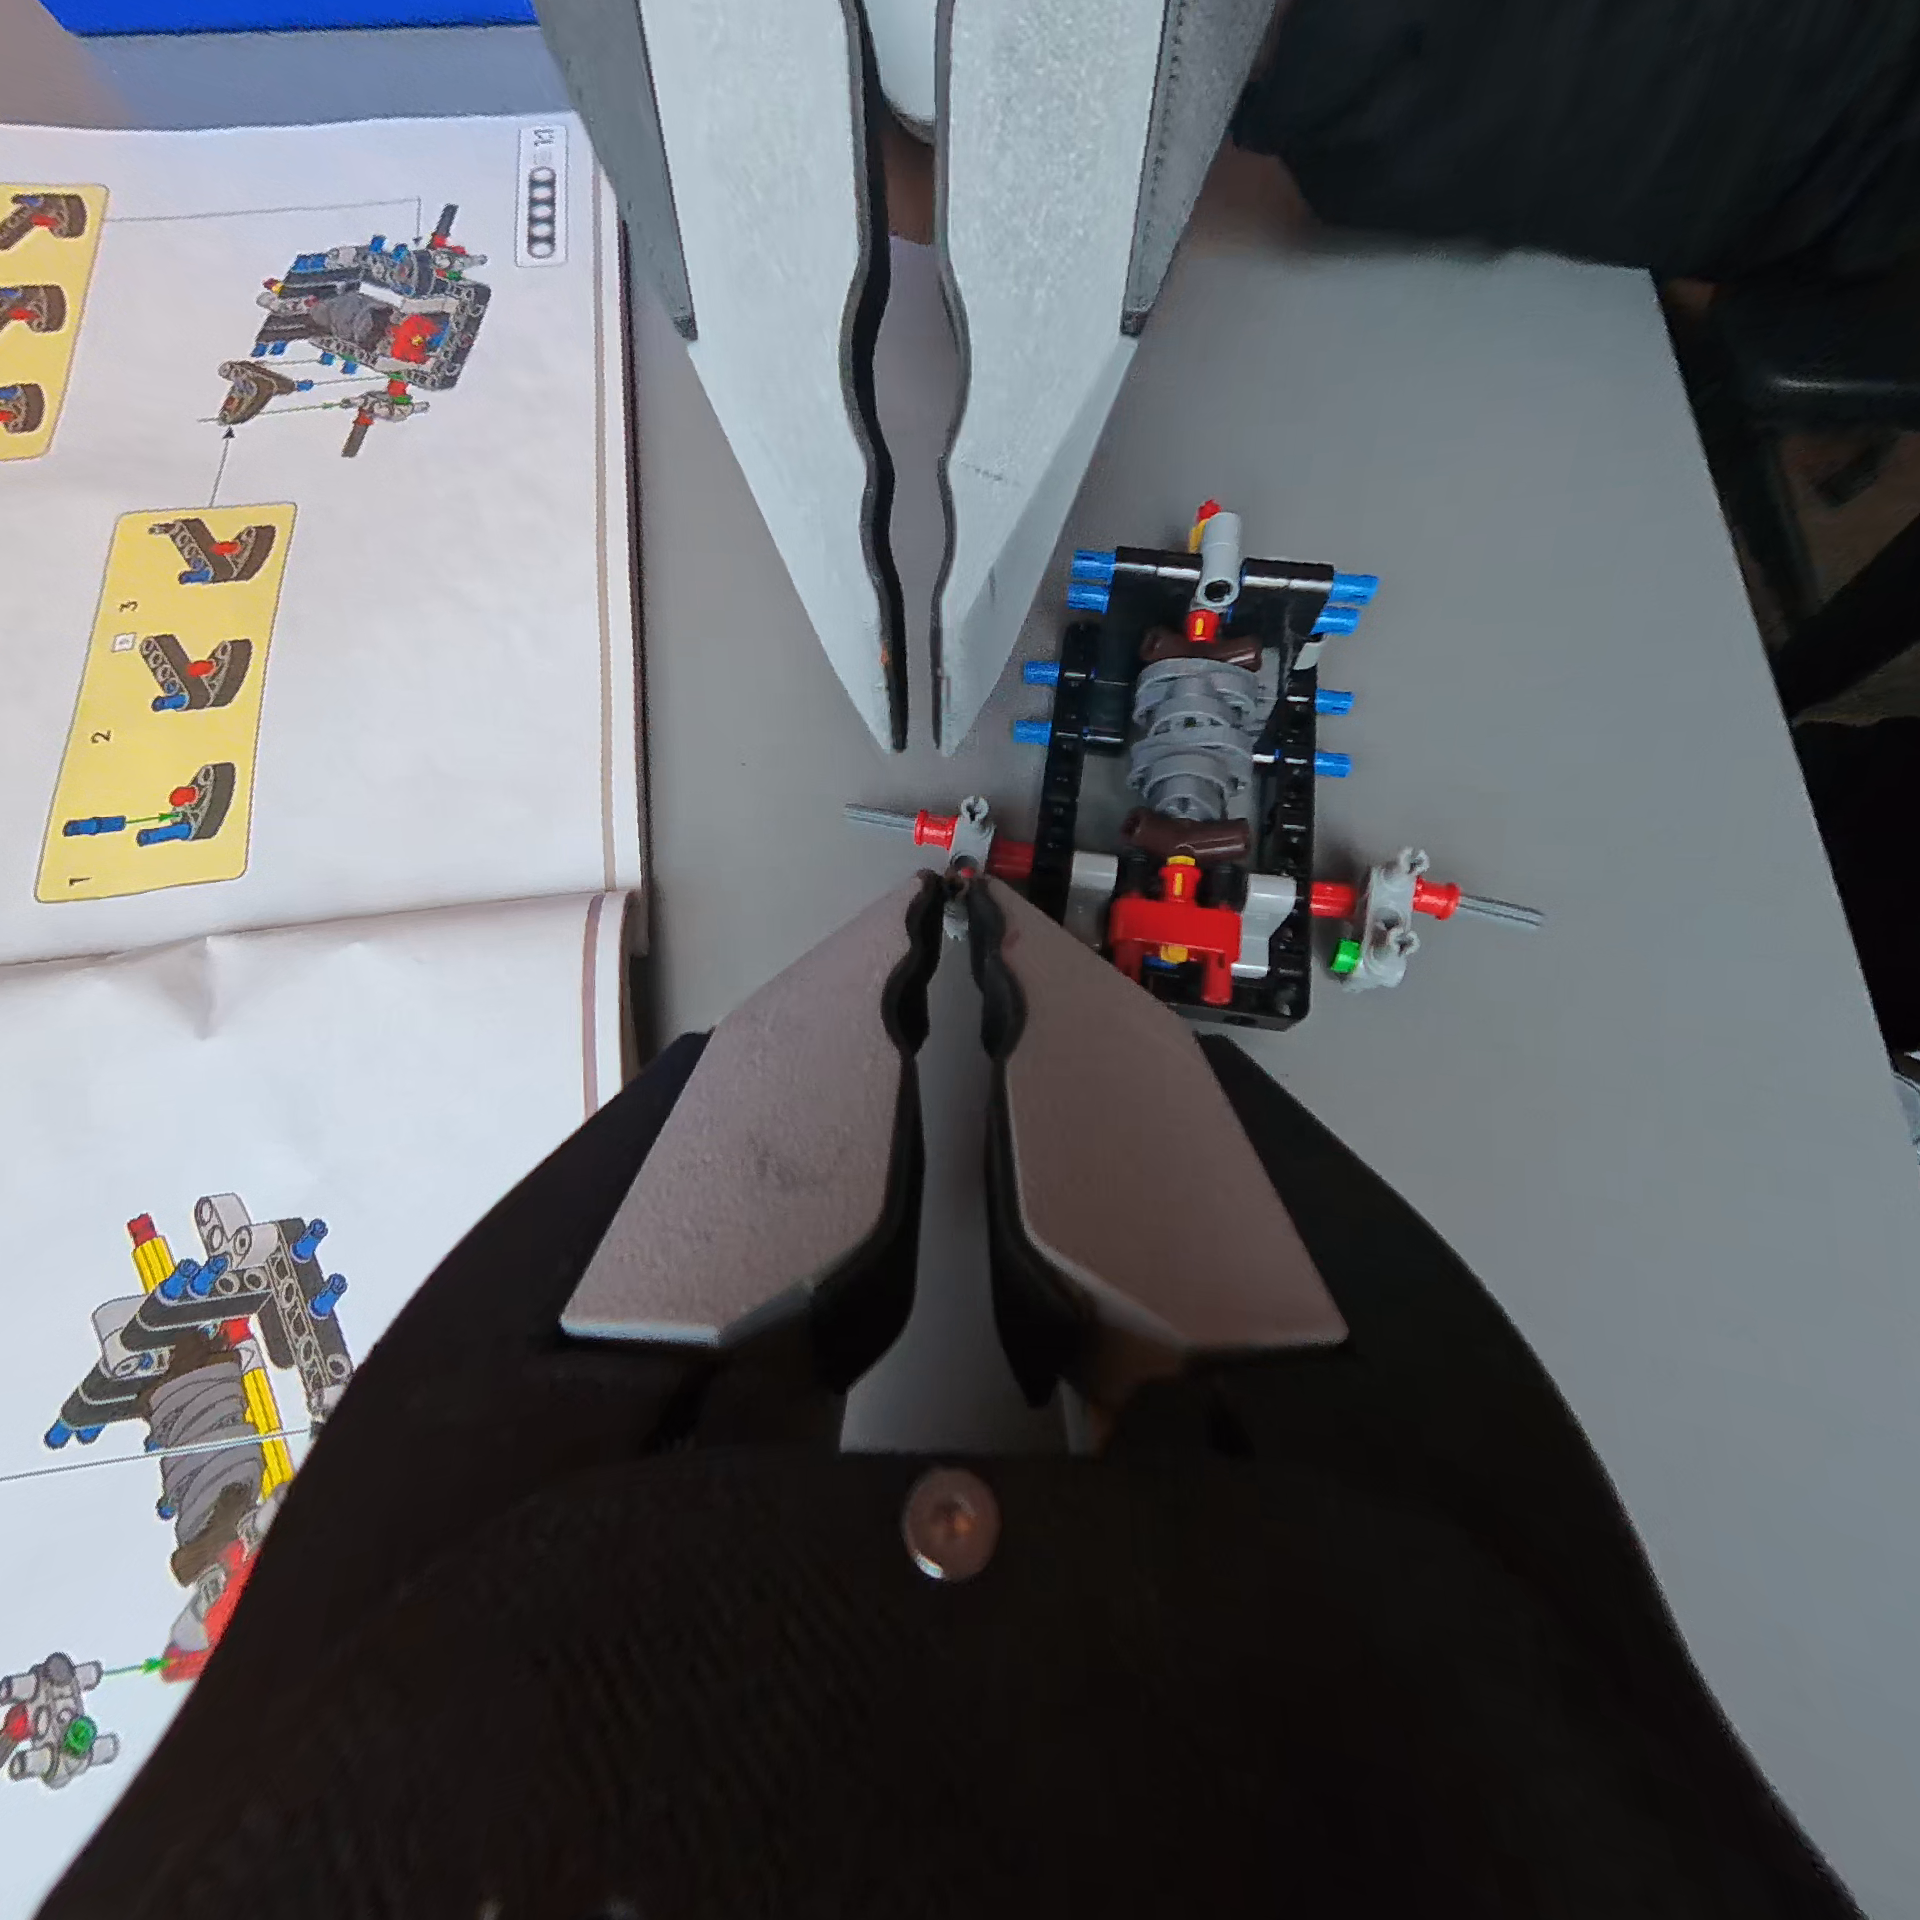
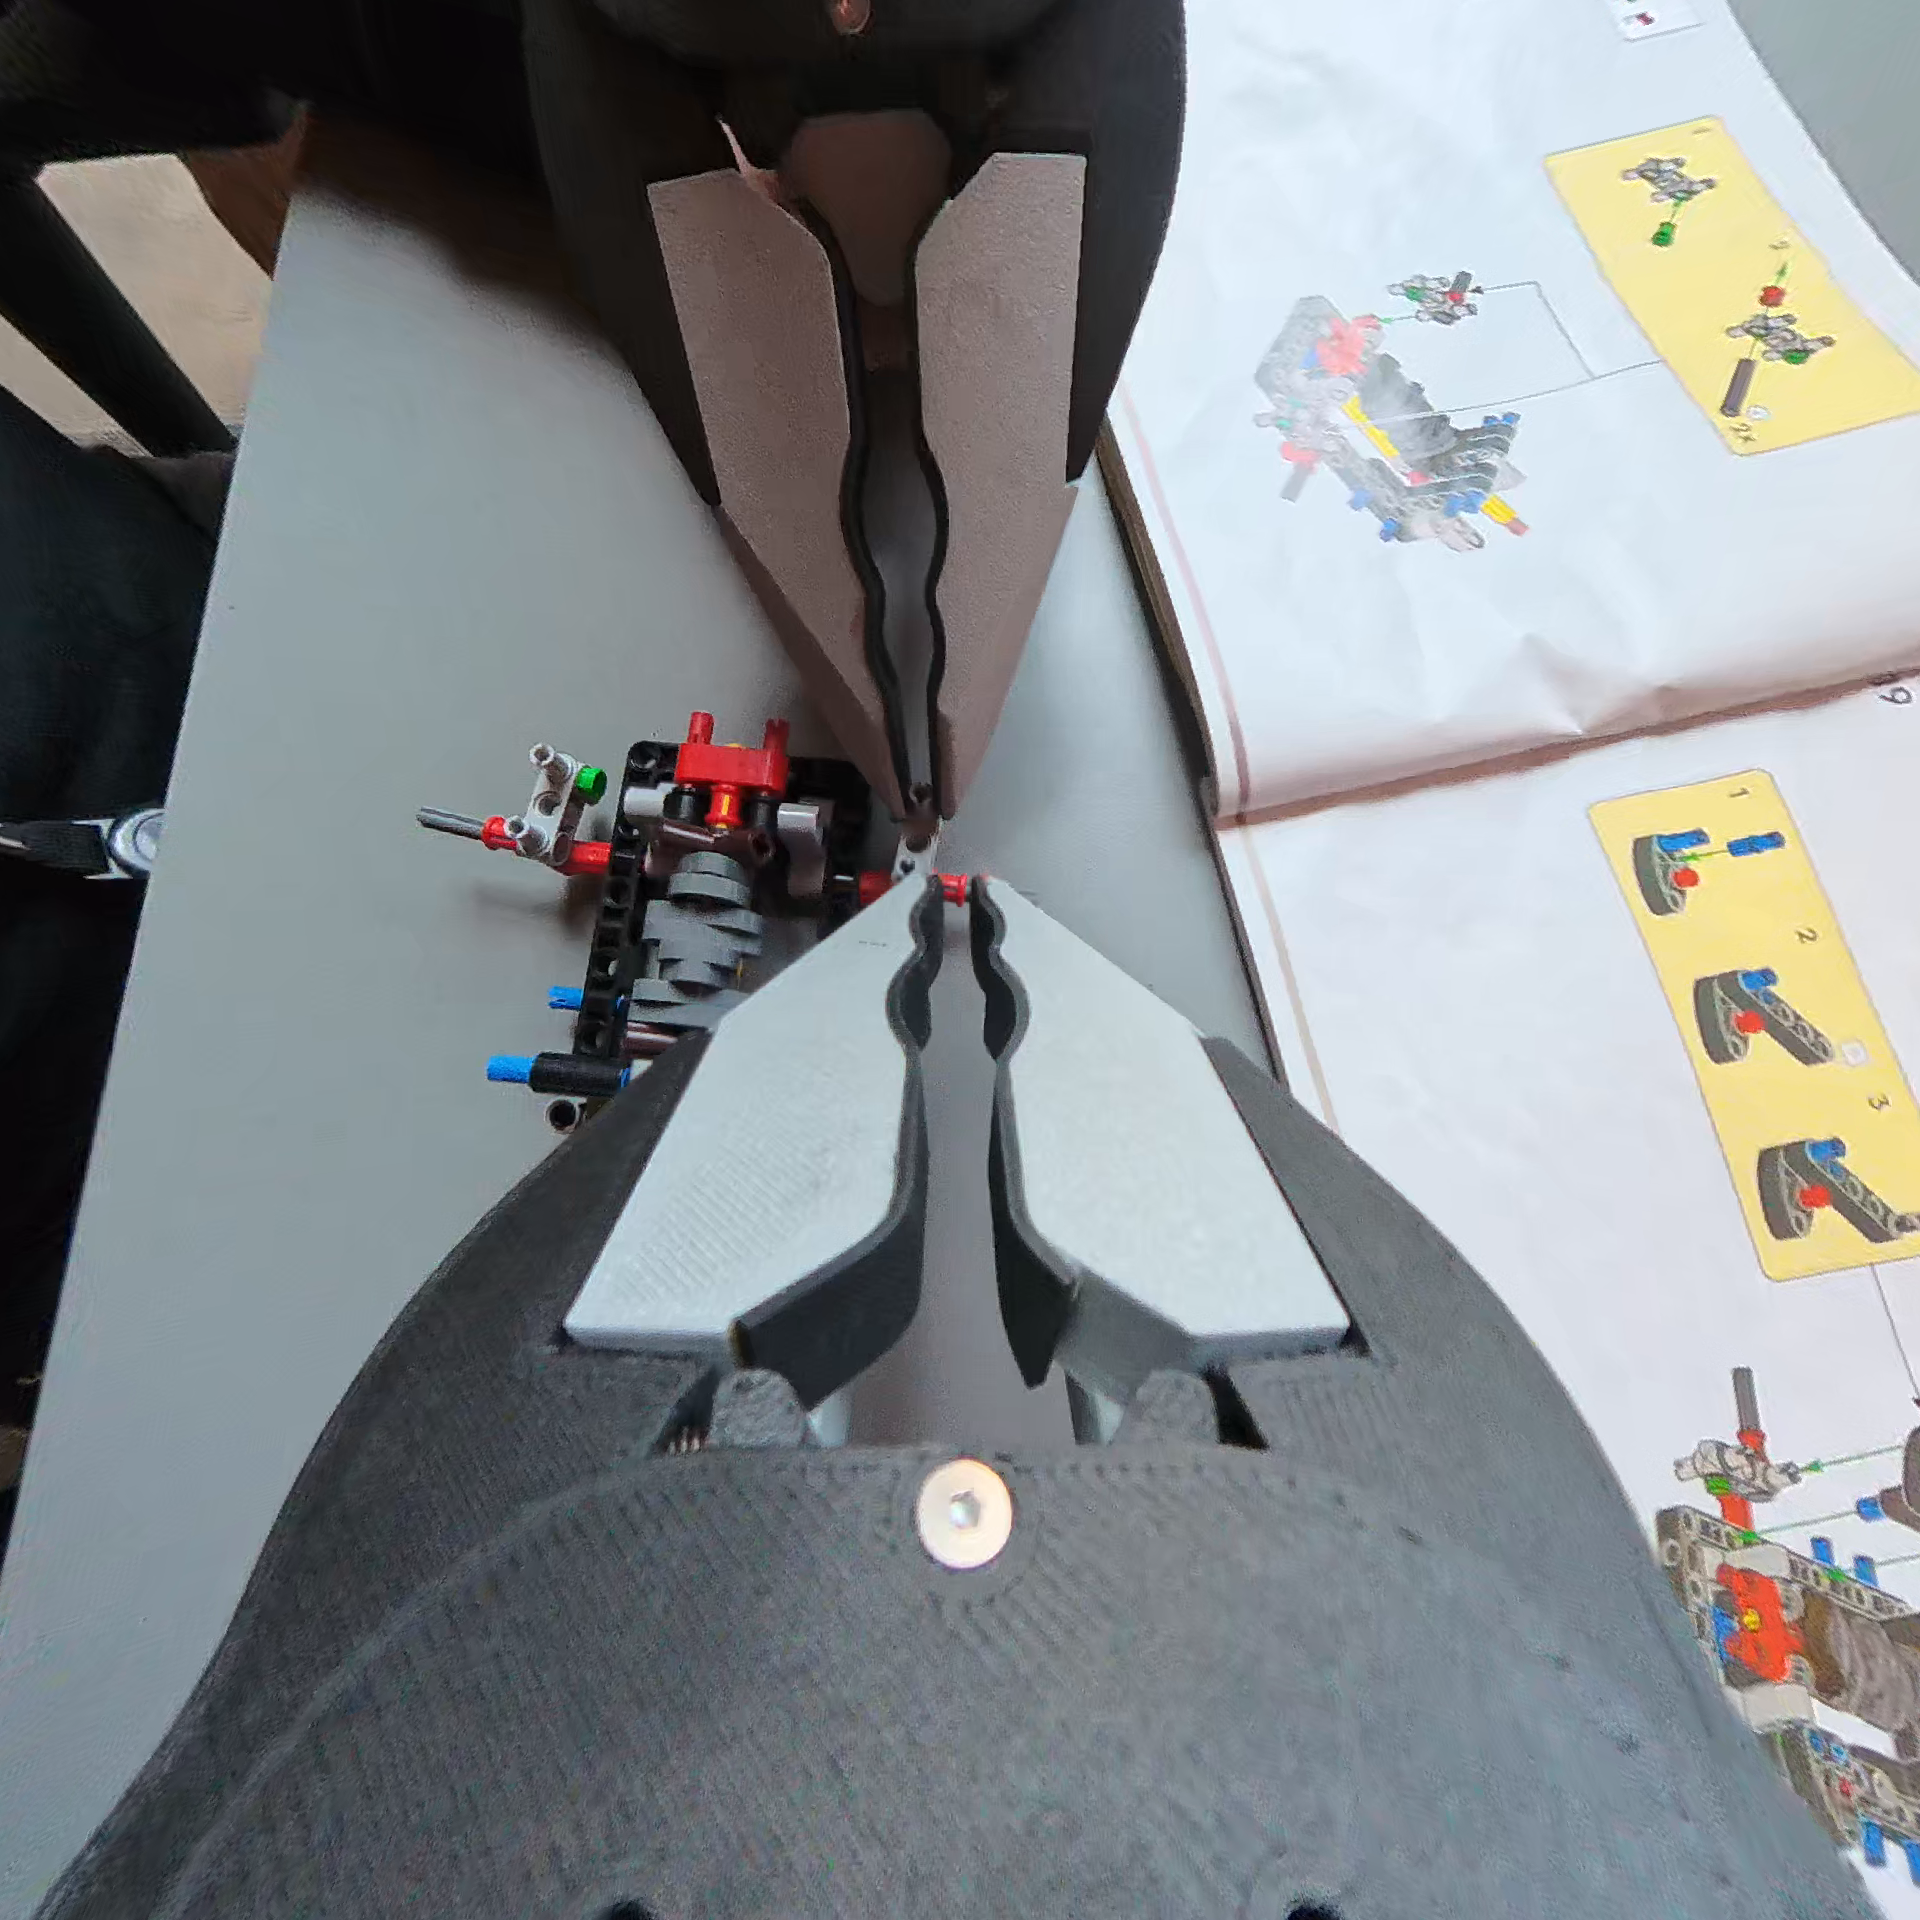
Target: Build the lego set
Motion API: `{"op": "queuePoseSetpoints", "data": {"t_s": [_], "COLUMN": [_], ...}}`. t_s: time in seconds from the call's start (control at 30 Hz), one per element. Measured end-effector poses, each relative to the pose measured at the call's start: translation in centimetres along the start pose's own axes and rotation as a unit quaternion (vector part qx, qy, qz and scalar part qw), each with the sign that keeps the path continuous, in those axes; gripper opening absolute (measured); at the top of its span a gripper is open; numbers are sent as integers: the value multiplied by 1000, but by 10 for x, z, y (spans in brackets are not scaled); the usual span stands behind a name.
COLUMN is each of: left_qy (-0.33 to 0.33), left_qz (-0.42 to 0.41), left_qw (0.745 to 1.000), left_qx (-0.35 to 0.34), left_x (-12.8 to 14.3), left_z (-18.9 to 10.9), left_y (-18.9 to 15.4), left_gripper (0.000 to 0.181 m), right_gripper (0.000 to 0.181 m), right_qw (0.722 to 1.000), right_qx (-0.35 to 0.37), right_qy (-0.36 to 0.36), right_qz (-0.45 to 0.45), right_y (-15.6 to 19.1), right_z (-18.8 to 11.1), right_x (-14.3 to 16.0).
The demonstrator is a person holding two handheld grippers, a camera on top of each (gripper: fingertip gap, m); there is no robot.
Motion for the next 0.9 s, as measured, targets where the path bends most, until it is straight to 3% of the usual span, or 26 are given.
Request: {"op": "queuePoseSetpoints", "data": {"t_s": [0.37, 0.9], "left_qy": [-33, -57], "left_qz": [-43, -64], "left_qw": [999, 996], "left_qx": [4, 10], "left_x": [1, 1], "left_z": [-16, -29], "left_y": [6, 2], "left_gripper": [14, 4], "right_gripper": [9, 14], "right_qw": [999, 999], "right_qx": [-3, 13], "right_qy": [-33, -44], "right_qz": [10, 15], "right_y": [-10, -19], "right_z": [0, 1], "right_x": [6, 13]}}
Point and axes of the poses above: each gripper's, where its closed fingertips meet, z out along the fingers, x out of its underside, y = z × x across the jaws, the point moved 6 cm from there along -z, back along the fingers, and after that the axes turned 15 degrees about -y, right-handed, at the moved point
